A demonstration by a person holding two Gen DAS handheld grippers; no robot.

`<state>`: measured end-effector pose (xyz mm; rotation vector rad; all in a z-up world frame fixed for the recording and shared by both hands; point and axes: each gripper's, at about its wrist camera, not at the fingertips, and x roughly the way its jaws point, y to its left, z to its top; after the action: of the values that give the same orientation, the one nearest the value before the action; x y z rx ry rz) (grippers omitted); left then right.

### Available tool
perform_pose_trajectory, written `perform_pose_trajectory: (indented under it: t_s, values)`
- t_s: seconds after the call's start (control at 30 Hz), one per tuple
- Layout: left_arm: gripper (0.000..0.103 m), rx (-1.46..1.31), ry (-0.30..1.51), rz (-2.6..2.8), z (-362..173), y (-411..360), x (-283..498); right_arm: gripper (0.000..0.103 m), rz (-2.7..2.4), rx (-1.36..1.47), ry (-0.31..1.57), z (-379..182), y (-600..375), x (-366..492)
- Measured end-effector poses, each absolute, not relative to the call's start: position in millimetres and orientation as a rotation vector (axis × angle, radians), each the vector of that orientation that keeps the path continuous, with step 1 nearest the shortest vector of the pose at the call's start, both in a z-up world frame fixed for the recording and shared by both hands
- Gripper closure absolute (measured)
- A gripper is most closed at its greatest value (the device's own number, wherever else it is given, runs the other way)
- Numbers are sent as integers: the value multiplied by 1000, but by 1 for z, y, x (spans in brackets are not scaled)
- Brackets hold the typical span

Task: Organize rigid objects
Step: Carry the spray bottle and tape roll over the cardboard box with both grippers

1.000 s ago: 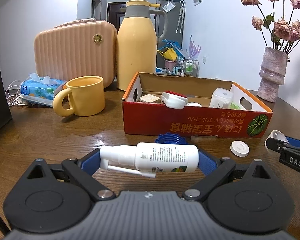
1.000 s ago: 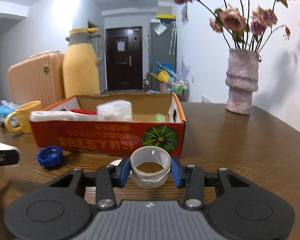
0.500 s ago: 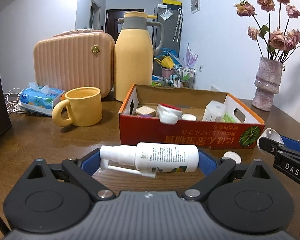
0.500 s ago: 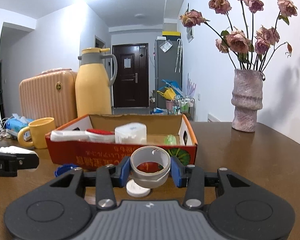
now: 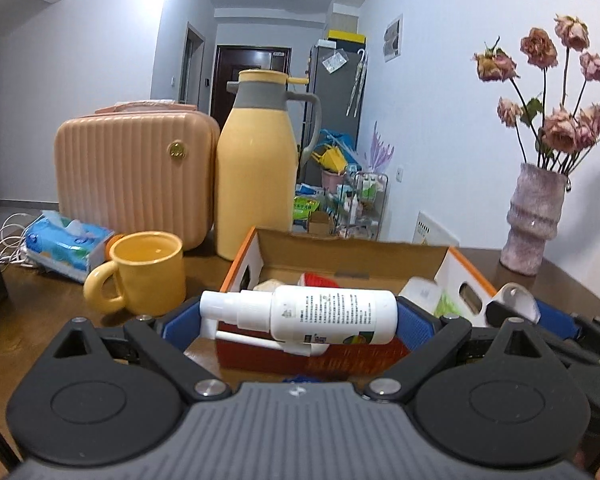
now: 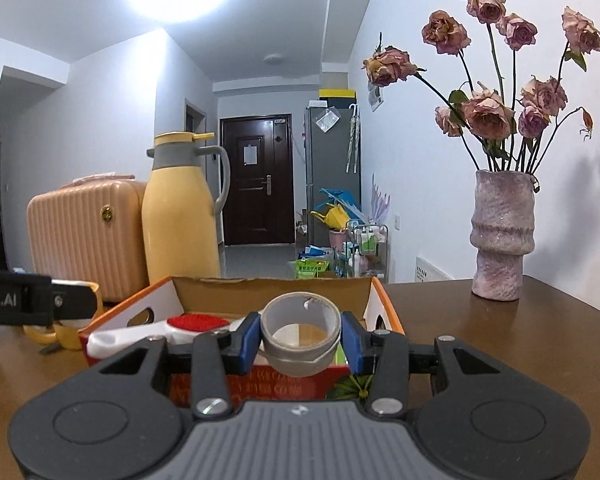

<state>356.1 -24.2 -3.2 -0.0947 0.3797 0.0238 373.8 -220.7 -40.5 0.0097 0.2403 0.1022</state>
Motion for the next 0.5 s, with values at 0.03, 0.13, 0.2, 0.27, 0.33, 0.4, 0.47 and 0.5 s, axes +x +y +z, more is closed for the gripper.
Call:
perform_pose_trajectory:
  t_s: [0.03, 0.13, 0.2, 0.27, 0.33, 0.4, 0.47, 0.5]
  values:
    - [4, -96, 377, 26, -2, -26, 360, 61, 98, 14, 237, -40, -221, 378]
    - [4, -100, 373, 28, 2, -29, 373, 61, 89, 29, 231, -39, -222, 390]
    - [4, -101, 373, 31, 3, -31, 381, 61, 83, 37, 226, -39, -222, 398]
    - [4, -102, 375, 37, 3, -32, 391, 61, 78, 44, 222, -38, -223, 407]
    - [4, -103, 379, 45, 3, -32, 400, 61, 75, 53, 222, -38, -224, 416]
    - [4, -102, 384, 53, 3, -32, 410, 61, 72, 58, 223, -39, -225, 424]
    - [4, -101, 390, 61, 2, -32, 420, 61, 70, 58, 224, -40, -225, 431]
    - [4, -100, 395, 66, 2, -31, 424, 61, 70, 56, 224, -40, -225, 435]
